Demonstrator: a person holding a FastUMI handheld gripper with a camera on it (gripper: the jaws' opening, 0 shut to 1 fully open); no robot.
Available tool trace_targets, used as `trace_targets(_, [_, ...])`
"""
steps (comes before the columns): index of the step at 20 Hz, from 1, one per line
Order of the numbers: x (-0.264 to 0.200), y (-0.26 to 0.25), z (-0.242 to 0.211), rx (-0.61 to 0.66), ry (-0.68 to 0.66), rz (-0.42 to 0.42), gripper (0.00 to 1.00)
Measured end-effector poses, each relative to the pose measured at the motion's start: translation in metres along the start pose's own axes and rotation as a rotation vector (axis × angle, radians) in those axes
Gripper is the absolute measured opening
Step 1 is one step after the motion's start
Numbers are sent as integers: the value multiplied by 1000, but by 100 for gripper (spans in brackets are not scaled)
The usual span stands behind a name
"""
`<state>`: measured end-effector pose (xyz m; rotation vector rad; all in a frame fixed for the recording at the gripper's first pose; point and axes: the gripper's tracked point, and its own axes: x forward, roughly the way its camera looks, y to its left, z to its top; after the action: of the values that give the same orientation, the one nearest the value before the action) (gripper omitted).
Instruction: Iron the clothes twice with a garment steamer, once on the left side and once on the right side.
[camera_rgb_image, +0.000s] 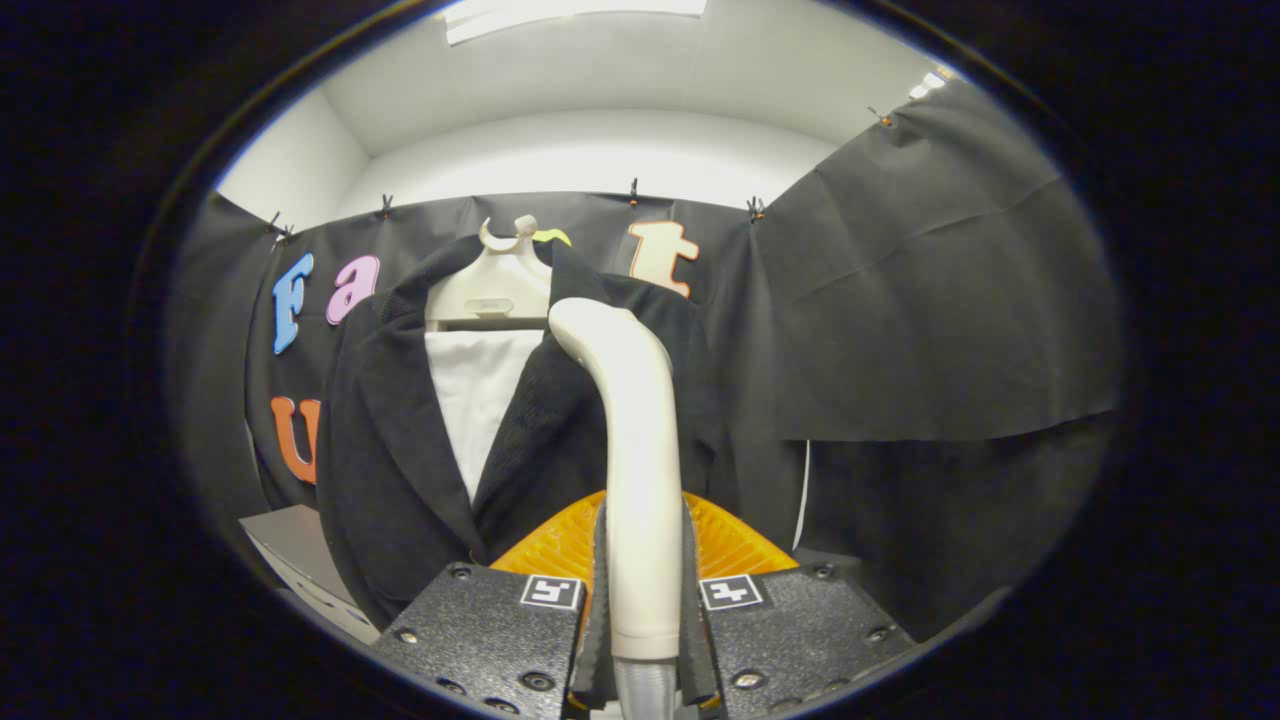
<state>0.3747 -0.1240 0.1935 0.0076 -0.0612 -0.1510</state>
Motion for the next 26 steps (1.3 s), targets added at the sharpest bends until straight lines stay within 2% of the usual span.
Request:
trace_targets(3, [-25, -7, -17, -8, 29, -15, 30])
trace_targets(16, [-68, -13, -106, -55, 207, -71, 30])
trace_targets(26, [-81, -21, -167, -111, 308, -32, 30])
